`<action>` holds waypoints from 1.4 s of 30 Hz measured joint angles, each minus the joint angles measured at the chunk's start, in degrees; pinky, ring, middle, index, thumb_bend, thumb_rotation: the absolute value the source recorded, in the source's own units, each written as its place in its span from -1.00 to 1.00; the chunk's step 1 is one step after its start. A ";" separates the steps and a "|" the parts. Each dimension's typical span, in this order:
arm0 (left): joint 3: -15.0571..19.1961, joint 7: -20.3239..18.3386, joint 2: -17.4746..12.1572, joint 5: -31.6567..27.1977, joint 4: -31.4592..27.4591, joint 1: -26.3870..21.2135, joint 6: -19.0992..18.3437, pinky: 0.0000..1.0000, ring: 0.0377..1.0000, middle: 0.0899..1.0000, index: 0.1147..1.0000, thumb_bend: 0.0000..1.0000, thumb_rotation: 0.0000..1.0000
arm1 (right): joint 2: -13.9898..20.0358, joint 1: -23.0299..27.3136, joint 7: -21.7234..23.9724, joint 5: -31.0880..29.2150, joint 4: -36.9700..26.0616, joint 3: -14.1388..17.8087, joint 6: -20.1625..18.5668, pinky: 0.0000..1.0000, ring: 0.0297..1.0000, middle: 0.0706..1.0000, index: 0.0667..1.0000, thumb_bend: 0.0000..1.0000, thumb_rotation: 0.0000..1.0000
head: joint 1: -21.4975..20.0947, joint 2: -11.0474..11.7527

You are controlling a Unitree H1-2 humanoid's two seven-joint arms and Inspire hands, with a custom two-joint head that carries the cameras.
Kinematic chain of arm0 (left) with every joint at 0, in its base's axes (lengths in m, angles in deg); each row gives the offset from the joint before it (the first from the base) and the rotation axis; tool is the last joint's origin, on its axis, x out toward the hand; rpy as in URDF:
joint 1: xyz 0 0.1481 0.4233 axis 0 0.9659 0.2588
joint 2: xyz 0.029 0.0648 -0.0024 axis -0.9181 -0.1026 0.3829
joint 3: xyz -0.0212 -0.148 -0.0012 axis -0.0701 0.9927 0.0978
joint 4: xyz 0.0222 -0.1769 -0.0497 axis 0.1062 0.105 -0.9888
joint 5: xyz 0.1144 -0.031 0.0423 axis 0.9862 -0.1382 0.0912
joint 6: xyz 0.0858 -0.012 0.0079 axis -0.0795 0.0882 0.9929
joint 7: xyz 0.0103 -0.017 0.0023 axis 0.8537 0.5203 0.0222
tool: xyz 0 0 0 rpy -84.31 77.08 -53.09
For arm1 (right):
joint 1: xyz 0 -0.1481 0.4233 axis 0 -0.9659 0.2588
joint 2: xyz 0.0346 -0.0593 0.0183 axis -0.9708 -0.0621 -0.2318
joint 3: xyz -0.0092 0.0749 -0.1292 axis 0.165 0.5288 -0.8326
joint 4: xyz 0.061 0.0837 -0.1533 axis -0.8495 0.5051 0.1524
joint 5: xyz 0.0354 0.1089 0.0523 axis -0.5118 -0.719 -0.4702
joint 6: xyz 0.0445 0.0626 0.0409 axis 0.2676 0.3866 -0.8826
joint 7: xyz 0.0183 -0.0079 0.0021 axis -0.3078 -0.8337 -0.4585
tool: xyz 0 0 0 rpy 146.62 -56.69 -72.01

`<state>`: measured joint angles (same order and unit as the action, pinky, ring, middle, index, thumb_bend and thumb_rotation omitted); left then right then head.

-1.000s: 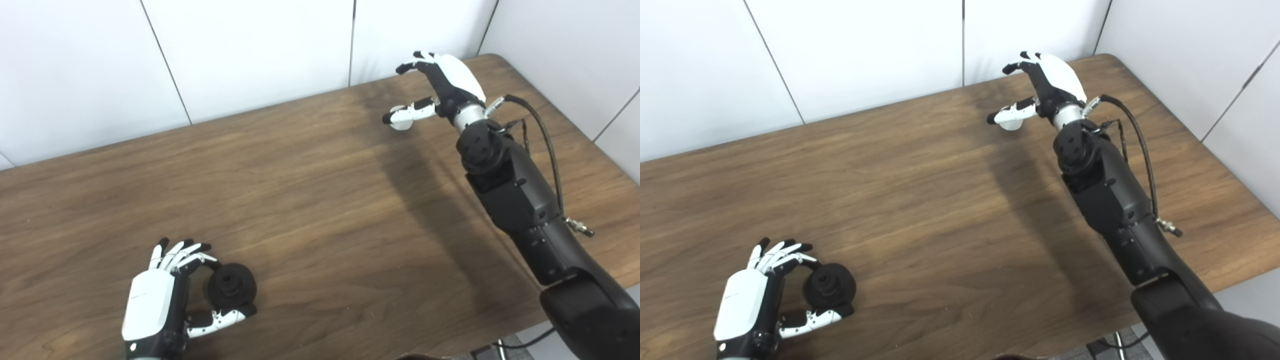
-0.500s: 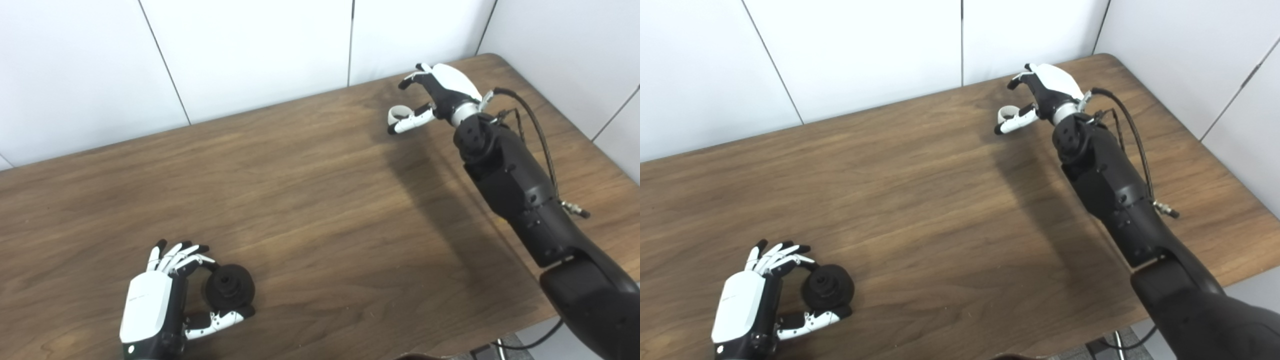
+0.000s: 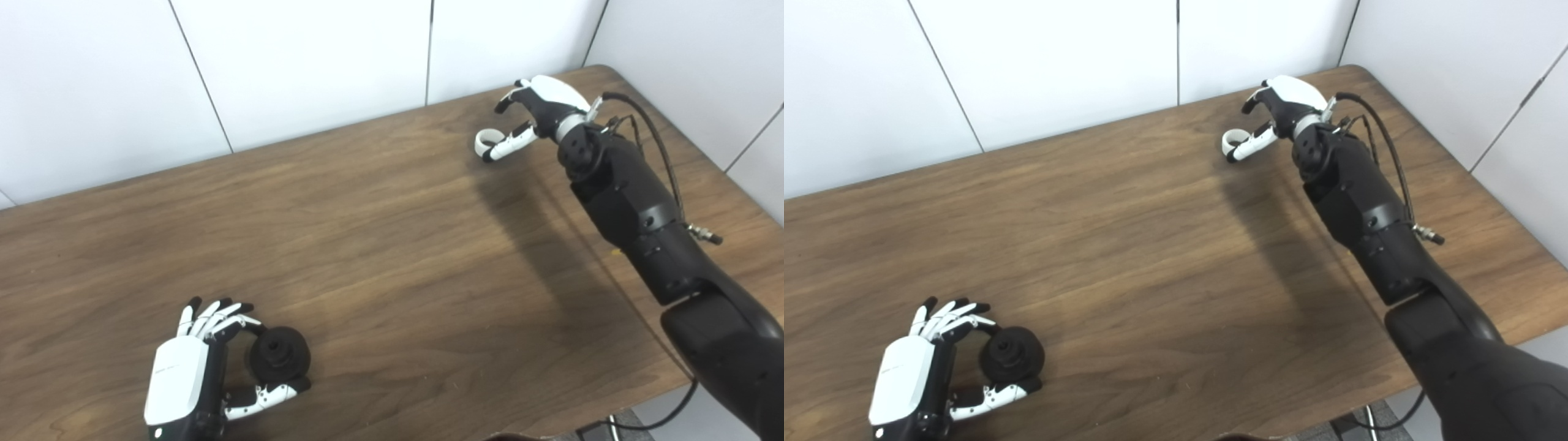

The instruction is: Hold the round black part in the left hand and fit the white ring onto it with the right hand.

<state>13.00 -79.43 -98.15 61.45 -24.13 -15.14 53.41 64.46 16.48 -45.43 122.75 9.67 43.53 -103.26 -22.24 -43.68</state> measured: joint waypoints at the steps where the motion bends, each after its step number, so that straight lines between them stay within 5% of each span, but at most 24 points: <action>1: 0.00 0.00 0.00 0.00 -0.02 0.00 0.00 1.00 0.74 0.52 -0.16 0.04 -0.89 | 0.23 0.22 0.00 0.00 0.46 -0.09 0.00 1.00 1.00 0.96 0.44 0.64 -0.34 | 0.00 0.00; 42: -0.03 -1.01 0.13 1.03 -1.49 0.45 -1.76 1.00 0.75 0.53 -0.16 0.04 -0.89 | -2.00 1.57 0.50 1.98 3.29 -1.64 -0.03 1.00 1.00 0.92 0.38 0.55 -0.38 | 1.14 -0.70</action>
<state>12.97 -80.44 -98.02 62.49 -25.62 -14.69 51.64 62.46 18.05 -44.93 124.73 12.96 41.89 -103.29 -21.09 -44.38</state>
